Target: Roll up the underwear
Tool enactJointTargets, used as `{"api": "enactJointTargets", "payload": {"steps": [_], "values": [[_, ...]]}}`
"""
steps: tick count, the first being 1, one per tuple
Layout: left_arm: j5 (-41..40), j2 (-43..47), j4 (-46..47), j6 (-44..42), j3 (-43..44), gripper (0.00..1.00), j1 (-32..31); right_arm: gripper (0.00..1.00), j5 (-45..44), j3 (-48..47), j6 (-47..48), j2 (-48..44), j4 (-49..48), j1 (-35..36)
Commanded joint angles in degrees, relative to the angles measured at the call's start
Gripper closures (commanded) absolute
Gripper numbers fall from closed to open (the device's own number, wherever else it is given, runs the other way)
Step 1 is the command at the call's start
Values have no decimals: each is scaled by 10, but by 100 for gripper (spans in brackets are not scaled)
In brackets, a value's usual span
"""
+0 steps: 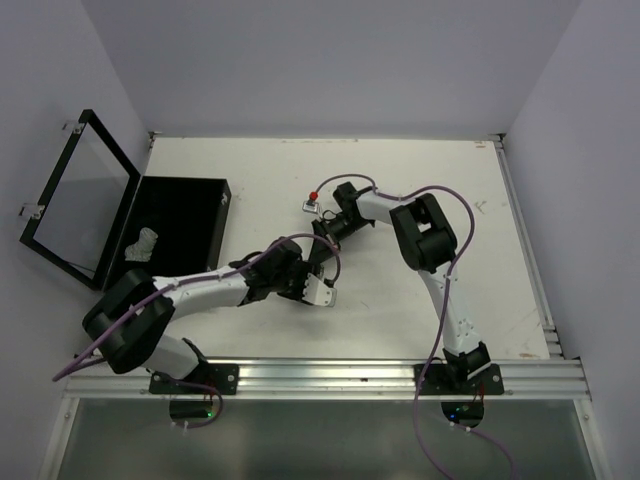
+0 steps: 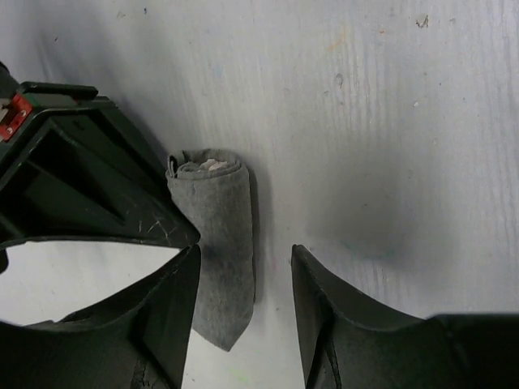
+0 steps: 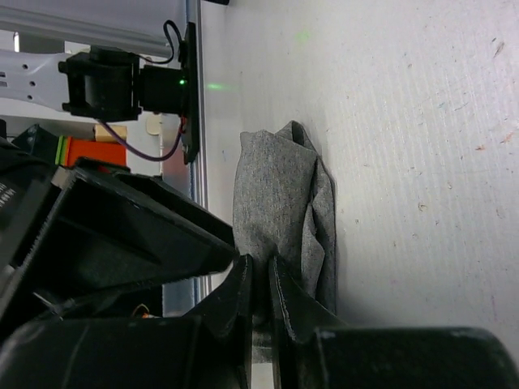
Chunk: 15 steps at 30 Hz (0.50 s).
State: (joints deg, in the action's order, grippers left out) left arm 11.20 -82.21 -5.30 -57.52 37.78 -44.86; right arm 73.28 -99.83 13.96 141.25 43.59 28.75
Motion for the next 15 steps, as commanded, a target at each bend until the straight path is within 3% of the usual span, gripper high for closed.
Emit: {"api": "enactJointTargets", "payload": {"steps": [1, 15], "values": [[-21, -33, 67, -1, 17, 48, -15, 100, -160, 27, 3, 50, -37, 2], [-75, -102, 100, 14, 21, 46, -18, 100, -185, 22, 5, 77, 18, 15]]}}
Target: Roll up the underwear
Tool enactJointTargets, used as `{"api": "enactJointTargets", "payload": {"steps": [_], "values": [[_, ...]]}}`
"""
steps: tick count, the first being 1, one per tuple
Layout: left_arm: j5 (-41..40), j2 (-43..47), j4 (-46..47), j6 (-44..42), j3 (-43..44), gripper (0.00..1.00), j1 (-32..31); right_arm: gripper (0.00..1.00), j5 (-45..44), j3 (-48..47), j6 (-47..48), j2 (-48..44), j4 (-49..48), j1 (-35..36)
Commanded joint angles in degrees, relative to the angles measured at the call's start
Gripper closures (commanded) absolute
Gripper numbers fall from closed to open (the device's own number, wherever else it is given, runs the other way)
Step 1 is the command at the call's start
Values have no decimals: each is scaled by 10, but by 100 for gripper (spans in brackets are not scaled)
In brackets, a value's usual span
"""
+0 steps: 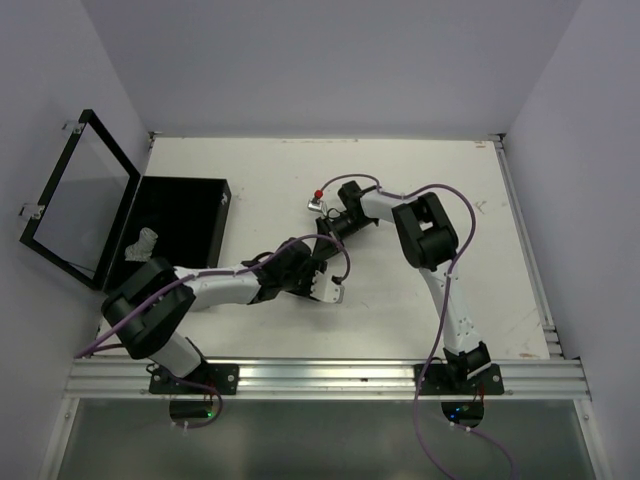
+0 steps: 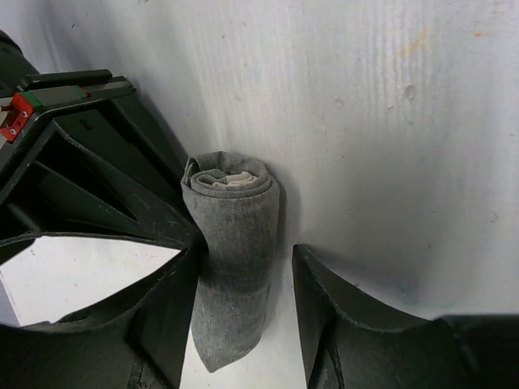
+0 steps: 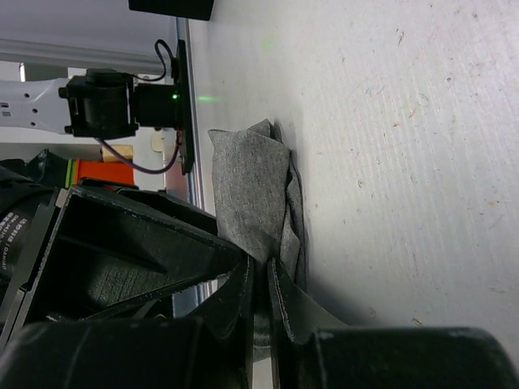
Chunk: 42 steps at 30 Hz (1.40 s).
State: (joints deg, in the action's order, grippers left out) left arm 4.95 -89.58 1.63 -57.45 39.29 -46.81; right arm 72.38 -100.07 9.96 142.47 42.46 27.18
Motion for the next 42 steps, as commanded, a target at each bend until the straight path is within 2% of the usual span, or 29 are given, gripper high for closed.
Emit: {"api": "enactJointTargets", "payload": {"steps": [1, 10, 13, 14, 15, 17, 19, 21, 27, 31, 34, 36, 38, 42], "values": [[-13, -31, 32, 16, 6, 46, 1, 100, -177, 24, 54, 65, 33, 33], [-4, -62, 27, 9, 7, 50, 2, 100, -192, 23, 95, 69, 75, 62], [29, -74, -35, 0, 25, 57, 2, 100, -189, 16, 112, 67, 91, 65], [51, -78, -73, -6, 30, 63, 2, 100, -194, 9, 116, 67, 98, 65], [62, -82, -97, -13, 44, 67, 2, 96, -197, -5, 120, 66, 112, 64], [90, -95, -156, -18, 67, 76, 1, 76, -217, -28, 120, 55, 117, 57], [104, -105, -189, -23, 79, 81, 0, 69, -221, -42, 109, 41, 112, 50], [118, -113, -226, -28, 88, 85, 0, 66, -222, -68, 98, 26, 109, 38], [133, -142, -297, -19, 115, 85, 0, 67, -232, -105, 63, -2, 89, 12], [153, -190, -354, 2, 165, 75, 0, 67, -225, -101, 59, -6, 88, -8], [158, -229, -379, 12, 203, 72, 1, 67, -225, -97, 45, -12, 83, -27], [161, -260, -400, 11, 232, 71, 2, 59, -209, -93, 29, -24, 67, -51], [166, -284, -420, 9, 250, 71, 3, 45, -197, -87, 3, -44, 46, -75], [170, -309, -437, 8, 261, 73, 2, 41, -202, -100, -10, -68, 42, -104]]}}
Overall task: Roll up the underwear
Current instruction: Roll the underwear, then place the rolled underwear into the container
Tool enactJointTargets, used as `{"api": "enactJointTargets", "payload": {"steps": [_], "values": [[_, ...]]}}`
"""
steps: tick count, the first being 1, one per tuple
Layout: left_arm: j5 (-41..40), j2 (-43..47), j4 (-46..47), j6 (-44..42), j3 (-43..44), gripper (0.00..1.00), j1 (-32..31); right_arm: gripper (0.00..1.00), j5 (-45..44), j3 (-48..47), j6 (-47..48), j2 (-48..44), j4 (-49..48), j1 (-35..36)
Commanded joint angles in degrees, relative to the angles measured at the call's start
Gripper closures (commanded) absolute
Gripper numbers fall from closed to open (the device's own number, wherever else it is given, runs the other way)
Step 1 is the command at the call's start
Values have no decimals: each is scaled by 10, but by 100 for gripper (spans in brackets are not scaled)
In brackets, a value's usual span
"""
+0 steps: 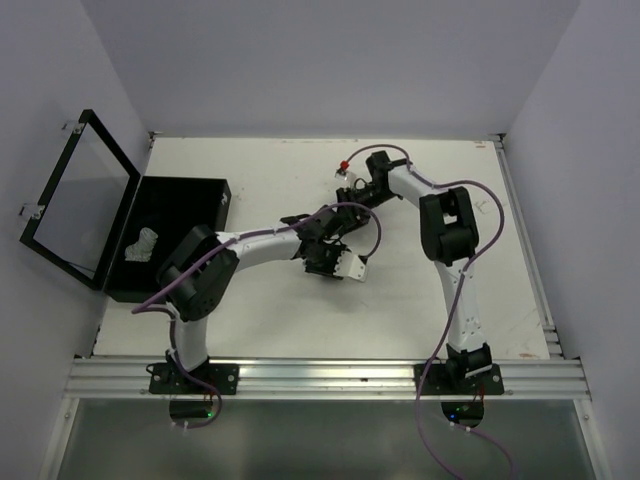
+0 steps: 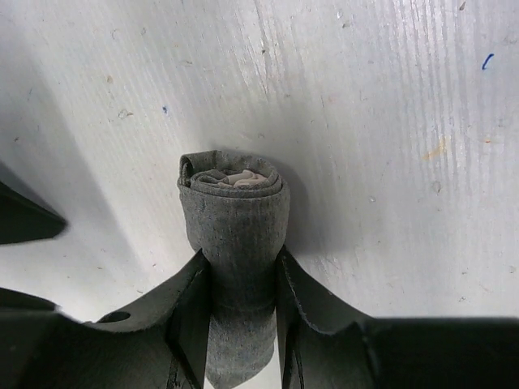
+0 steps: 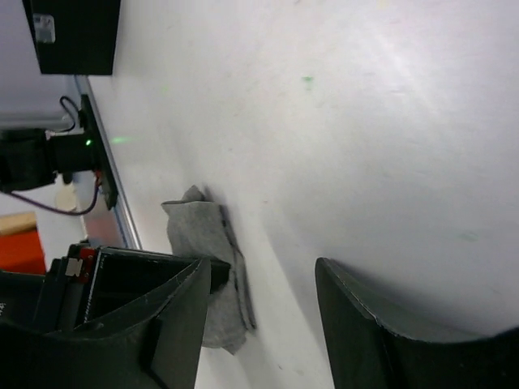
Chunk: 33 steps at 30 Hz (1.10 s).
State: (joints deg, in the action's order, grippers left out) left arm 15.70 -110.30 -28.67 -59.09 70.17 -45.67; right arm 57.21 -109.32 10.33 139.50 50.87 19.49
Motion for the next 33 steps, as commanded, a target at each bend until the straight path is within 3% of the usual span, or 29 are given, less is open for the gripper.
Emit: {"api": "enactJointTargets", "payload": {"steps": [1, 7, 9, 10, 12, 15, 17, 20, 27, 32, 33], "values": [[64, -105, -140, 23, -45, 73, -9, 41, -47, -11, -14, -40, -42, -37], [65, -141, -203, 29, -21, 74, -11, 41, -47, -20, -12, -69, -35, -73], [58, -157, -208, 55, -11, 80, -11, 41, -45, -7, -8, -79, -34, -81], [60, -161, -211, 63, -7, 92, -9, 41, -47, -1, -7, -91, -34, -86], [73, -149, -201, 98, -8, 100, -3, 41, -48, 23, 6, -106, -34, -90], [114, -95, -172, 149, -13, 100, 25, 39, -48, 66, 14, -145, -46, -99], [148, -30, -138, 181, -12, 100, 63, 21, -48, 95, 15, -176, -59, -105], [183, 50, -107, 248, 5, 100, 123, 14, -52, 127, 18, -211, -71, -108], [222, 190, -95, 322, 20, 100, 273, 11, -54, 173, 9, -253, -89, -110], [202, 278, -146, 288, 11, 100, 388, 10, -59, 175, 28, -260, -60, -111], [196, 288, -154, 267, 12, 100, 441, 10, -61, 174, 30, -262, -58, -110]]}}
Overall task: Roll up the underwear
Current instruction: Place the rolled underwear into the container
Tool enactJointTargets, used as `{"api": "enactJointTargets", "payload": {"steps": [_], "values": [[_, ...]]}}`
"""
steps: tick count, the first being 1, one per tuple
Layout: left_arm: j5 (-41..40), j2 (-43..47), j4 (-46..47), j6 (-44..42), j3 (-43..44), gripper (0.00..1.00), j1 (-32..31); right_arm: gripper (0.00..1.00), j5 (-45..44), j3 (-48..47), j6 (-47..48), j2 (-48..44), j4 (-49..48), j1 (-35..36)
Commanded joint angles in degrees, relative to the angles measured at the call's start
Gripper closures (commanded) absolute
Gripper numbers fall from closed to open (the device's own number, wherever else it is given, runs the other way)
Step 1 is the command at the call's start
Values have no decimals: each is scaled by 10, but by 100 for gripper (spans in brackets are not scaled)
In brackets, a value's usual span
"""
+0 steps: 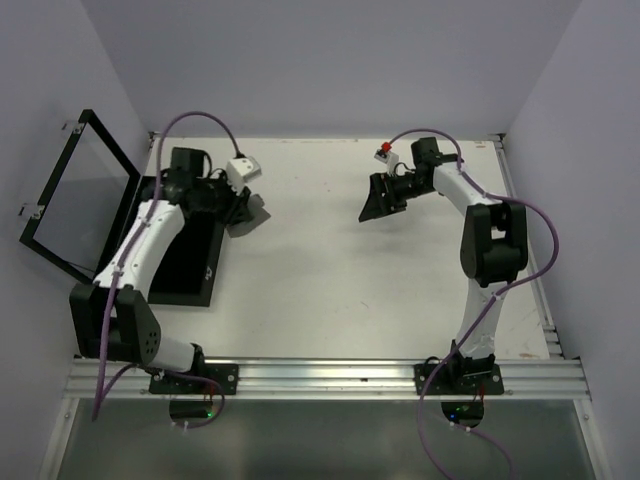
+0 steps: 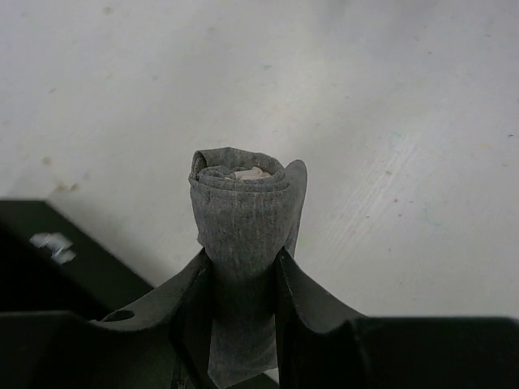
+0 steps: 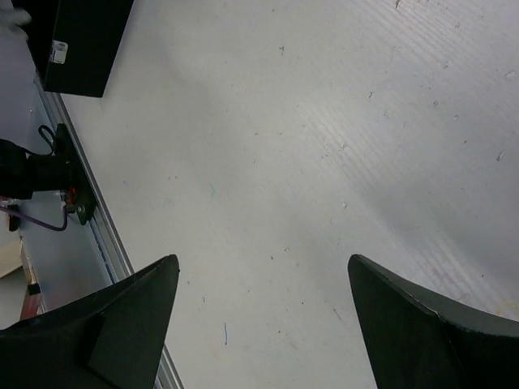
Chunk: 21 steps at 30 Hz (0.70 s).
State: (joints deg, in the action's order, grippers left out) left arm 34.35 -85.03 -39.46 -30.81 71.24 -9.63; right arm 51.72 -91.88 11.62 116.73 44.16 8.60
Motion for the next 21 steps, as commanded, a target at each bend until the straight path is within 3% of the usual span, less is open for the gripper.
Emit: {"api": "enactJointTargets", "payload": {"steps": [1, 4, 12, 15, 21], "values": [[-11, 50, -71, -35, 6, 100, 102, 10, -7, 0, 19, -34, 12, -2], [-86, 92, -80, -106, -11, 100, 182, 9, -9, 0, 17, -37, 15, -3], [-153, 116, -68, -295, -64, 100, 383, 6, -26, -1, 16, -43, 22, -2], [-214, 135, 8, -342, -146, 100, 411, 4, -36, -6, 18, -48, 29, -3], [-250, 152, 104, -408, -241, 100, 451, 2, -49, -18, 28, -44, 51, -3]]}}
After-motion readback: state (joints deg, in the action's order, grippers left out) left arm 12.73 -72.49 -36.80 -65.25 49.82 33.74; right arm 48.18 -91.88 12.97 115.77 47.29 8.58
